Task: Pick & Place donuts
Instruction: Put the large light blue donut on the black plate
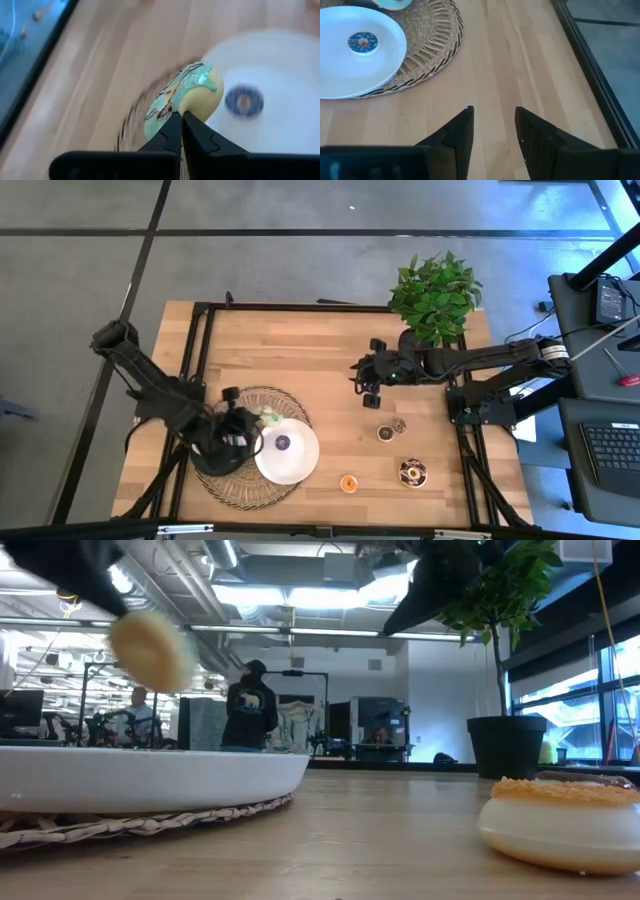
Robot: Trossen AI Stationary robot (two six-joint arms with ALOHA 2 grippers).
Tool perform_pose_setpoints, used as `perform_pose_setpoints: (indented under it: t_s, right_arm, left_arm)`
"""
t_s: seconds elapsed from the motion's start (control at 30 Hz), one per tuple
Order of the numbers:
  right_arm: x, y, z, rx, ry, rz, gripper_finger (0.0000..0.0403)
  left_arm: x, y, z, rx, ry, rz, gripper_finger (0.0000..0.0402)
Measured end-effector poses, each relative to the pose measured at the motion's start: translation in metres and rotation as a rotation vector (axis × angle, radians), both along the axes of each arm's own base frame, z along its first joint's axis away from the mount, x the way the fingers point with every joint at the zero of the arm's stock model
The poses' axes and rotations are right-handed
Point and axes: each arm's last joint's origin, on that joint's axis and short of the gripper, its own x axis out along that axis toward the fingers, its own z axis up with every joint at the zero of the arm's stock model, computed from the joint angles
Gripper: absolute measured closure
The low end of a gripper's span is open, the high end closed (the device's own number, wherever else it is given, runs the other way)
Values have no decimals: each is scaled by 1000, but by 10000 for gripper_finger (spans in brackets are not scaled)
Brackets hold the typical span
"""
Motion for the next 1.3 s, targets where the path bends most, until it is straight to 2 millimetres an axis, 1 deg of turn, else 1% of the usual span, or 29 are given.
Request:
perform_pose_setpoints:
  t_s: [0.23,0.43,0.57,0.7,0.83,1.1,1.3]
  right_arm:
    - [5,0,-7,26,12,-21,257]
    - [7,-4,-7,44,-2,-48,257]
    - [8,-7,-8,45,-5,-62,257]
    - [9,-10,-7,44,-16,-69,257]
    - [9,-10,-7,43,-23,-69,257]
    - [9,-10,-7,41,-22,-68,257]
    - [9,-10,-7,41,-21,-67,257]
  left_arm:
    - [-32,1,-8,-146,153,207,399]
    - [-46,-3,-6,-231,247,297,399]
    - [-49,-7,-6,-280,270,348,399]
    - [-50,-8,-14,-203,320,412,399]
    - [-48,-13,-23,-181,363,453,399]
    - [-42,-21,-31,-217,356,479,387]
    - [-44,-22,-32,-259,428,504,373]
